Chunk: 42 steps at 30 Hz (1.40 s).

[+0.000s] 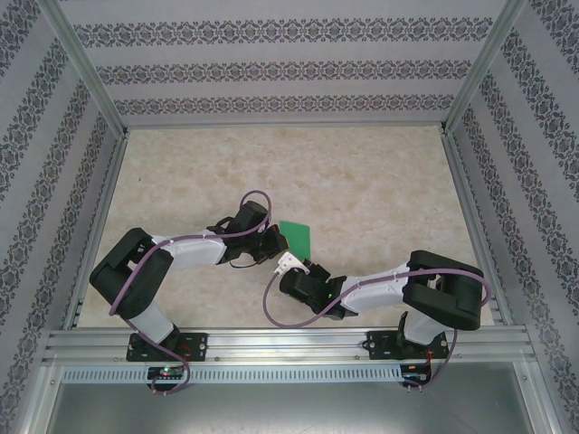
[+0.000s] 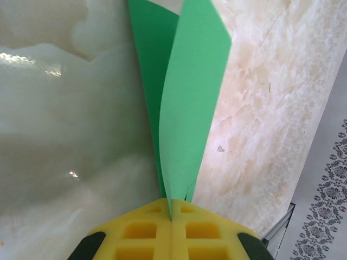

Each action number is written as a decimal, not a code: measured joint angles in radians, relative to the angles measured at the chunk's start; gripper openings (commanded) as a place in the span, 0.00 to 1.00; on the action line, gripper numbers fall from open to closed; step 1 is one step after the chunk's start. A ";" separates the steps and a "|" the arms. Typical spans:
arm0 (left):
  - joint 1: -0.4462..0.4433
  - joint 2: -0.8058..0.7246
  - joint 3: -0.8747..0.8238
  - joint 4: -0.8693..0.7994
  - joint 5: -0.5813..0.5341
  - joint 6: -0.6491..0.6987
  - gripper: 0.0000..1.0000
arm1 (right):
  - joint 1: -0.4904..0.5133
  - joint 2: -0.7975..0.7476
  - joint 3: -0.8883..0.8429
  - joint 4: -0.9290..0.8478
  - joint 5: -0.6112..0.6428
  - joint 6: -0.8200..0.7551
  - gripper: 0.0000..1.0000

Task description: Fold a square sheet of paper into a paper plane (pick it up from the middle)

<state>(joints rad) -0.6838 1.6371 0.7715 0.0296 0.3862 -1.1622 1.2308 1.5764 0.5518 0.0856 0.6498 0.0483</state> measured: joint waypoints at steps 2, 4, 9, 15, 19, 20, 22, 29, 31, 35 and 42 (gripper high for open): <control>0.000 0.000 0.000 0.000 0.000 0.000 0.00 | 0.000 0.003 0.000 0.005 0.012 -0.002 0.21; 0.000 0.000 0.000 0.000 0.000 0.000 0.00 | 0.000 0.006 0.000 0.007 0.019 -0.002 0.18; 0.000 0.000 0.000 0.000 0.000 0.000 0.01 | 0.000 0.019 0.000 0.018 0.035 -0.003 0.07; 0.000 -0.003 0.006 -0.014 -0.007 0.000 0.07 | 0.000 0.026 0.000 0.032 0.049 -0.014 0.00; 0.000 -0.025 0.008 -0.039 -0.015 0.003 0.22 | 0.000 0.025 -0.007 0.059 0.044 -0.012 0.00; 0.000 -0.036 0.008 -0.050 -0.019 0.008 0.26 | -0.002 0.023 -0.013 0.073 0.034 -0.009 0.00; 0.001 -0.058 0.016 -0.080 -0.033 0.023 0.35 | -0.008 0.010 -0.035 0.104 0.006 0.002 0.00; 0.064 -0.218 0.027 -0.195 -0.089 0.076 0.54 | -0.061 -0.020 -0.089 0.232 -0.129 0.031 0.00; 0.083 -0.266 0.027 -0.222 -0.114 0.085 0.56 | -0.075 -0.020 -0.093 0.271 -0.166 0.045 0.00; 0.088 -0.328 0.027 -0.258 -0.143 0.093 0.56 | -0.108 -0.022 -0.120 0.347 -0.252 0.093 0.00; 0.088 -0.340 0.024 -0.271 -0.157 0.093 0.57 | -0.161 -0.011 -0.153 0.442 -0.381 0.199 0.00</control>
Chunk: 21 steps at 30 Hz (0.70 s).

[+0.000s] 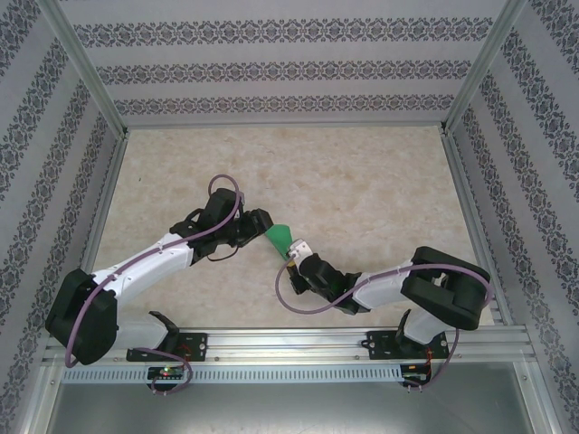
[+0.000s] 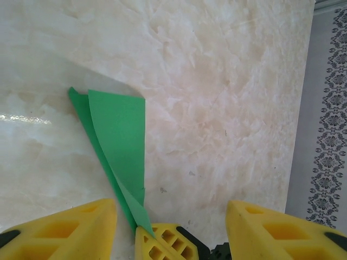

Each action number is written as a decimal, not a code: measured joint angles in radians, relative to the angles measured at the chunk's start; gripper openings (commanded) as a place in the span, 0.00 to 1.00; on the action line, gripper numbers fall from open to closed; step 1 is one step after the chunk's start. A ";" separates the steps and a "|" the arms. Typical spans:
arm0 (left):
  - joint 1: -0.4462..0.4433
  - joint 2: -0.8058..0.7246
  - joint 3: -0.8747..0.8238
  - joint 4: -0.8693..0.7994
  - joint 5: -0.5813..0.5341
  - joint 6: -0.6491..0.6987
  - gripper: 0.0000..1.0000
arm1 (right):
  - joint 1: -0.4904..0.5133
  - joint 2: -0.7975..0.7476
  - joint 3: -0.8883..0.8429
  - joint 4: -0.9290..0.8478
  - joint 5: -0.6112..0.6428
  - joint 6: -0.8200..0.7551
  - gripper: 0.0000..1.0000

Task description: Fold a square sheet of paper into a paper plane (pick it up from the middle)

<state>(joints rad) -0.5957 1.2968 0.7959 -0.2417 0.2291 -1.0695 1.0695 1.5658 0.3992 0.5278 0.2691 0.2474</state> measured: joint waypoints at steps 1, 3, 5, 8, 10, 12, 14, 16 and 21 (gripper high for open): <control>0.000 0.001 0.000 0.000 0.000 0.000 0.57 | -0.007 0.007 -0.003 0.017 -0.018 0.021 0.00; 0.000 0.003 0.000 0.000 0.001 0.000 0.56 | -0.025 0.022 -0.008 0.048 -0.055 0.062 0.00; 0.000 0.010 0.000 0.000 0.002 0.000 0.56 | -0.047 0.038 -0.019 0.086 -0.093 0.106 0.00; 0.000 0.021 0.000 0.001 0.009 0.000 0.56 | -0.081 0.065 -0.035 0.139 -0.147 0.181 0.00; 0.000 0.027 0.000 0.001 0.017 0.000 0.56 | -0.102 0.079 -0.040 0.164 -0.184 0.226 0.00; 0.000 0.034 0.000 0.002 0.024 0.000 0.56 | -0.124 0.089 -0.042 0.186 -0.218 0.271 0.00; 0.000 0.038 -0.001 0.005 0.031 0.000 0.56 | -0.142 0.092 -0.050 0.209 -0.246 0.311 0.00; 0.000 0.043 -0.002 0.010 0.037 0.000 0.56 | -0.164 0.094 -0.064 0.225 -0.280 0.351 0.00; 0.000 0.071 -0.002 0.024 0.060 0.000 0.55 | -0.238 0.125 -0.068 0.275 -0.405 0.452 0.00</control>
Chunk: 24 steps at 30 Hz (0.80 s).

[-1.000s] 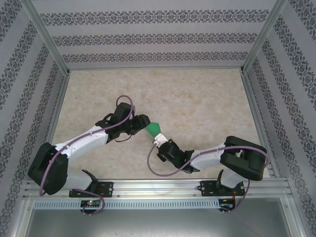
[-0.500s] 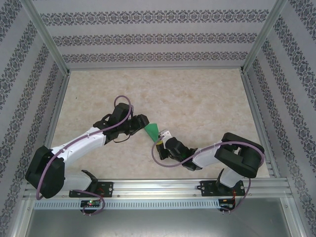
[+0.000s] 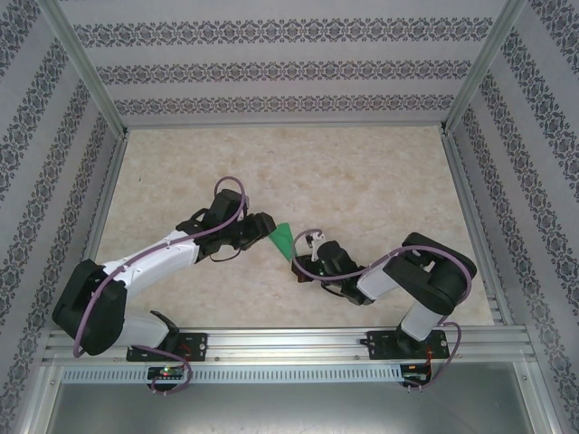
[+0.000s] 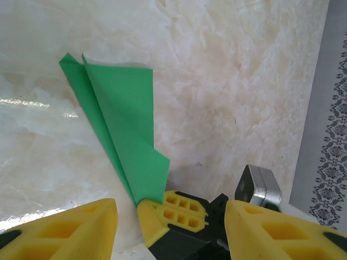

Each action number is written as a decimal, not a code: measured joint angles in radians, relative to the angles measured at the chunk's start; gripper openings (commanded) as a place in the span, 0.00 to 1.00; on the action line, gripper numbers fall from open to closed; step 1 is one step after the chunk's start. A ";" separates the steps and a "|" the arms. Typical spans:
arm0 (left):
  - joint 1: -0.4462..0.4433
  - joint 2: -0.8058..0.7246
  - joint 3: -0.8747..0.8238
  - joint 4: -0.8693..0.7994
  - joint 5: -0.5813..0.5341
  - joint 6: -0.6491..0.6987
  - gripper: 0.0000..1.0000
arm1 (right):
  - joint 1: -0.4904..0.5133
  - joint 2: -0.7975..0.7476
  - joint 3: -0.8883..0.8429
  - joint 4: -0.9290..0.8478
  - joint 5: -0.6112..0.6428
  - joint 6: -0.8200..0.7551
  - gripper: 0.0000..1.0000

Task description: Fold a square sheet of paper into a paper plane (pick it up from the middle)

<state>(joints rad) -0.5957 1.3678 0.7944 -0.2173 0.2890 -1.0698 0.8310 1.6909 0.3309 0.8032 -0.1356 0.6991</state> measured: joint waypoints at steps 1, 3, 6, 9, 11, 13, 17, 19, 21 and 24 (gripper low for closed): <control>0.000 0.008 0.000 0.006 0.006 0.000 0.55 | -0.011 0.006 0.000 0.009 -0.024 0.016 0.00; -0.001 0.029 0.000 0.019 0.021 0.002 0.55 | -0.037 0.020 0.000 0.031 -0.074 0.053 0.00; -0.004 0.065 0.000 0.034 0.045 0.013 0.55 | -0.072 0.038 0.000 0.057 -0.144 0.106 0.00; -0.015 0.116 0.002 0.057 0.074 0.026 0.54 | -0.103 0.051 0.001 0.073 -0.205 0.152 0.00; -0.024 0.155 0.006 0.077 0.101 0.031 0.54 | -0.118 0.055 0.004 0.070 -0.234 0.177 0.00; -0.035 0.195 0.015 0.099 0.122 0.034 0.54 | -0.127 0.056 0.019 0.045 -0.257 0.195 0.00; -0.058 0.255 0.036 0.156 0.155 0.034 0.53 | -0.142 0.055 0.040 -0.003 -0.296 0.217 0.00; -0.062 0.274 0.042 0.186 0.166 0.034 0.53 | -0.150 0.055 0.047 -0.018 -0.311 0.225 0.00; -0.064 0.291 0.045 0.217 0.173 0.034 0.53 | -0.154 0.055 0.050 -0.025 -0.319 0.234 0.00; -0.066 0.316 0.045 0.258 0.175 0.034 0.53 | -0.160 0.057 0.053 -0.030 -0.330 0.252 0.00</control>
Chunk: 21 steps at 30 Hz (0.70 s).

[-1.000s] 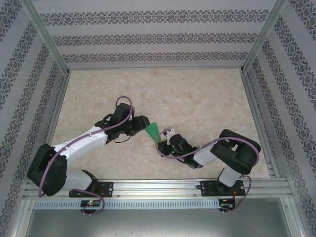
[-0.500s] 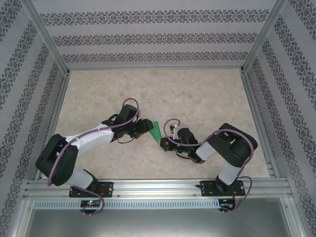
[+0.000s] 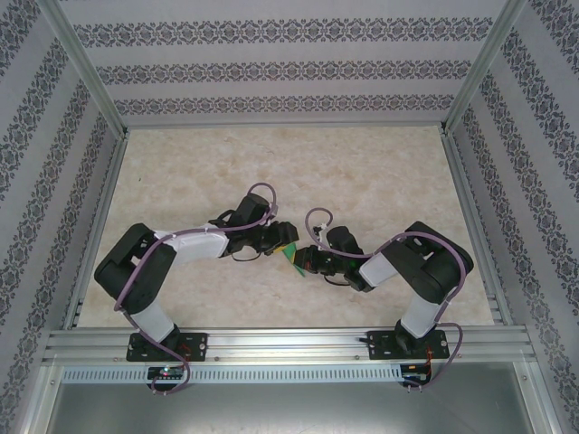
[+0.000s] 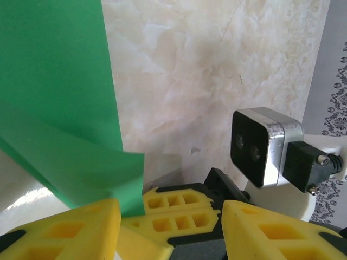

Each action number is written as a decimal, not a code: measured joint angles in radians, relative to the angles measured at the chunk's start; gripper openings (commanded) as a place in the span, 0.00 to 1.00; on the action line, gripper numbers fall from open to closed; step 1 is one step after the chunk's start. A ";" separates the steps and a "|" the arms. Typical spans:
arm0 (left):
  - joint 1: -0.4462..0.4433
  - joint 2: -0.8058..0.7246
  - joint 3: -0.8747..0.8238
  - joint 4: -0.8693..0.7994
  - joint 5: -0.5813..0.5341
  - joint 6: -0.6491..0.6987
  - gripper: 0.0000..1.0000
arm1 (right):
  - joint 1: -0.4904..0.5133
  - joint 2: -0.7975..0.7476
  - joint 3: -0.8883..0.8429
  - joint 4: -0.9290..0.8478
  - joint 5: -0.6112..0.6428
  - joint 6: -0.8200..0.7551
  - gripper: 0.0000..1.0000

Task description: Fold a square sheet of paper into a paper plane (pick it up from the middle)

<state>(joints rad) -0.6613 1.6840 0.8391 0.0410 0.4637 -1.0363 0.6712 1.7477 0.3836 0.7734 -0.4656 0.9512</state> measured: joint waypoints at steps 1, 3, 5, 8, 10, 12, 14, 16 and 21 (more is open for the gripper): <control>0.000 0.010 0.000 0.013 0.000 0.000 0.53 | 0.000 0.001 0.001 0.000 -0.001 0.006 0.00; -0.001 0.029 0.000 0.034 0.002 0.000 0.53 | -0.006 0.005 0.002 0.003 -0.010 0.021 0.00; -0.001 0.043 0.000 0.050 0.003 0.000 0.53 | -0.007 0.009 0.003 0.008 -0.015 0.036 0.01; -0.001 0.062 0.000 0.072 0.003 0.001 0.53 | -0.013 0.014 0.003 0.013 -0.025 0.055 0.06; -0.001 0.069 0.000 0.079 0.003 0.003 0.53 | -0.013 0.014 0.003 0.016 -0.027 0.071 0.12; -0.001 0.074 0.000 0.085 0.002 0.008 0.53 | -0.013 0.010 0.003 0.018 -0.029 0.078 0.16; -0.001 0.076 0.000 0.087 0.002 0.012 0.53 | -0.013 -0.001 0.003 0.011 -0.030 0.080 0.19; -0.001 0.078 0.000 0.087 0.002 0.016 0.53 | -0.012 -0.015 0.007 -0.015 -0.023 0.078 0.19; -0.001 0.082 0.000 0.086 0.002 0.027 0.52 | -0.010 -0.061 0.017 -0.121 0.012 0.060 0.08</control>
<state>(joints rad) -0.6624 1.7657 0.8391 0.1272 0.4660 -1.0088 0.6609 1.6871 0.4004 0.6525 -0.4538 1.0111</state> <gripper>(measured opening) 0.526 0.149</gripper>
